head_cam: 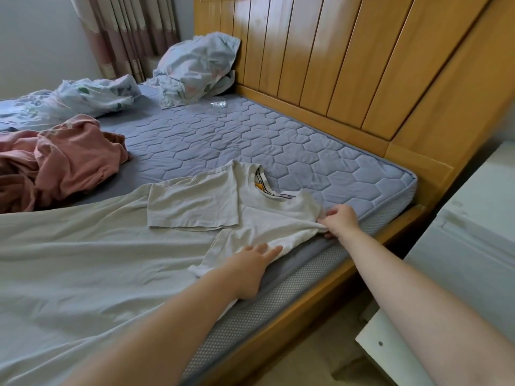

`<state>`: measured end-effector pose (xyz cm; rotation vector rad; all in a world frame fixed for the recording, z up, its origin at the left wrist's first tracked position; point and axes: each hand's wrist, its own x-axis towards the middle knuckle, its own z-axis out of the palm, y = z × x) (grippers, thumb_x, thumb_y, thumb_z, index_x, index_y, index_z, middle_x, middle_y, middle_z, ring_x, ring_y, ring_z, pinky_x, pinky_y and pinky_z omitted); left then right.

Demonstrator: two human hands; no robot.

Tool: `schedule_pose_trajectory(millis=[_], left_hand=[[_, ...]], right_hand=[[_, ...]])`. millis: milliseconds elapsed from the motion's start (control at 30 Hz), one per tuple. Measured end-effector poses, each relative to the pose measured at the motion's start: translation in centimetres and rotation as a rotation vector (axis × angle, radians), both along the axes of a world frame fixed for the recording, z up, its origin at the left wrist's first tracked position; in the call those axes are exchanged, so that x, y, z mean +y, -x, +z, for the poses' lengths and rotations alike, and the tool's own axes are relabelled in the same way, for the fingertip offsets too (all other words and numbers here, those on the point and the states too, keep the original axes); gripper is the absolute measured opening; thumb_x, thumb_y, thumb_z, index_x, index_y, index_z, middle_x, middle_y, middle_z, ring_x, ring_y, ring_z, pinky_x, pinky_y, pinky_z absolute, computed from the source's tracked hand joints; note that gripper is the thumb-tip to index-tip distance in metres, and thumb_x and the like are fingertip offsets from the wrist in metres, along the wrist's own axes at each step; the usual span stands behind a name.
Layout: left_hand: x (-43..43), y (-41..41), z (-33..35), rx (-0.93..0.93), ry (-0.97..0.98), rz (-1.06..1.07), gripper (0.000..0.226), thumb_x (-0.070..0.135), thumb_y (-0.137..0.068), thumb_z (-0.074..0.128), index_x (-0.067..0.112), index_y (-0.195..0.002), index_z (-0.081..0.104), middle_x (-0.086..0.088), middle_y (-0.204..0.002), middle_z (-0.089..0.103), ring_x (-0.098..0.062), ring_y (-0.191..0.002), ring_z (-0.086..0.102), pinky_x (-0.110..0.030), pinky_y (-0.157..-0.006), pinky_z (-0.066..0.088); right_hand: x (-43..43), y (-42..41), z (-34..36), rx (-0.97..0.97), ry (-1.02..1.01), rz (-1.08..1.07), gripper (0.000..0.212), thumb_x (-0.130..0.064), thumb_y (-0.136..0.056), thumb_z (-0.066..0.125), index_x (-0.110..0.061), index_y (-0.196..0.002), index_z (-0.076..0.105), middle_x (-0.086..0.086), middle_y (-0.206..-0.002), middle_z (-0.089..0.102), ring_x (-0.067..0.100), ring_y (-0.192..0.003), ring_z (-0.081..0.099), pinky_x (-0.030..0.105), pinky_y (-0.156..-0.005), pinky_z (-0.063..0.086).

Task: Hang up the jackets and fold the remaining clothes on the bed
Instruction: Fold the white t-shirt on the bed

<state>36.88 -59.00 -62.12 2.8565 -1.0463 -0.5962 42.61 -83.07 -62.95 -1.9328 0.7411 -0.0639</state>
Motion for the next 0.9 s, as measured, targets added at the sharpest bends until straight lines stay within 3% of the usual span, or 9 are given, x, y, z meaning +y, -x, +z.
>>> schedule_pose_trajectory(millis=[100, 200, 267, 367, 533, 567, 700, 800, 900], left_hand=[[1.4, 1.0, -0.2, 0.167, 0.068, -0.071, 0.09, -0.001, -0.086, 0.051, 0.035, -0.152, 0.002, 0.006, -0.16, 0.002, -0.019, -0.147, 0.004, -0.04, -0.118, 0.018], [2.0, 1.2, -0.9, 0.264, 0.153, -0.03, 0.084, 0.003, -0.087, 0.048, 0.037, -0.152, 0.007, 0.007, -0.161, 0.002, -0.013, -0.148, 0.001, -0.038, -0.12, 0.01], [1.9, 0.6, -1.0, 0.362, 0.251, 0.129, 0.074, 0.016, -0.091, 0.05, 0.038, -0.151, 0.014, 0.004, -0.159, 0.017, -0.016, -0.146, 0.017, -0.032, -0.117, 0.017], [2.1, -0.1, -0.6, 0.544, 0.421, 0.316, 0.058, 0.031, -0.096, 0.052, 0.038, -0.148, 0.027, 0.009, -0.153, 0.03, -0.013, -0.142, 0.026, -0.028, -0.115, 0.019], [4.2, -0.9, -1.5, 0.633, 0.833, 0.664, 0.035, 0.02, -0.098, 0.051, 0.021, -0.132, 0.054, 0.001, -0.133, 0.055, -0.013, -0.119, 0.053, -0.024, -0.1, 0.041], [4.9, -1.2, -1.6, 0.713, 0.972, 0.77, 0.033, 0.017, -0.099, 0.049, 0.016, -0.131, 0.054, -0.003, -0.127, 0.058, -0.015, -0.111, 0.058, -0.026, -0.093, 0.046], [8.4, -2.1, -1.6, 0.889, 1.453, 1.106, 0.027, 0.02, -0.101, 0.04, 0.01, -0.125, 0.051, -0.014, -0.117, 0.059, -0.023, -0.093, 0.062, -0.035, -0.083, 0.048], [11.4, -2.5, -1.7, 0.907, 1.726, 1.249, 0.029, 0.027, -0.103, 0.033, 0.007, -0.12, 0.047, -0.017, -0.104, 0.06, -0.028, -0.088, 0.061, -0.039, -0.075, 0.047], [14.3, -2.1, -1.9, 0.871, 1.747, 1.359, 0.041, 0.039, -0.103, 0.027, 0.006, -0.109, 0.05, -0.017, -0.097, 0.058, -0.03, -0.084, 0.057, -0.038, -0.07, 0.045]], right_hand=[[0.6, 0.3, -1.3, 0.076, -0.047, -0.112, 0.041, -0.025, -0.095, 0.057, 0.005, -0.123, 0.056, 0.018, -0.104, 0.066, 0.023, -0.057, 0.062, 0.022, -0.036, 0.044], [1.1, -0.4, -0.9, 0.084, -0.196, -0.128, 0.066, -0.054, -0.095, 0.042, -0.003, -0.136, 0.045, 0.015, -0.13, 0.053, 0.031, -0.105, 0.058, 0.029, -0.063, 0.047], [1.7, -0.4, -0.9, 0.096, -0.26, -0.031, 0.078, -0.064, -0.083, 0.055, -0.008, -0.136, 0.046, 0.01, -0.132, 0.052, 0.029, -0.115, 0.051, 0.032, -0.081, 0.045], [2.4, 0.2, -1.3, 0.073, -0.195, 0.045, 0.062, -0.028, -0.079, 0.075, -0.002, -0.13, 0.052, 0.012, -0.127, 0.057, 0.026, -0.11, 0.053, 0.032, -0.083, 0.042], [5.3, 0.1, 0.9, -0.233, -0.404, -0.051, 0.008, -0.001, -0.078, 0.059, -0.008, -0.083, 0.059, 0.011, -0.09, 0.061, 0.025, -0.086, 0.058, 0.033, -0.071, 0.044], [6.5, 0.2, 1.9, -0.276, -0.386, -0.023, 0.013, 0.002, -0.079, 0.055, -0.011, -0.077, 0.057, 0.009, -0.084, 0.059, 0.023, -0.081, 0.056, 0.032, -0.069, 0.043], [12.6, 1.4, 5.8, -0.405, -0.1, 0.288, 0.008, -0.009, -0.078, 0.051, -0.013, -0.076, 0.058, 0.005, -0.079, 0.06, 0.021, -0.076, 0.055, 0.03, -0.067, 0.043], [17.6, 3.7, 7.2, -0.426, 0.095, 0.714, 0.006, -0.006, -0.083, 0.053, -0.008, -0.086, 0.057, 0.002, -0.077, 0.056, 0.014, -0.071, 0.049, 0.019, -0.062, 0.039], [20.6, 5.6, 6.7, -0.084, 0.219, 1.228, 0.039, -0.027, -0.084, 0.066, -0.012, -0.118, 0.055, -0.001, -0.11, 0.059, 0.009, -0.099, 0.055, 0.016, -0.082, 0.042]])
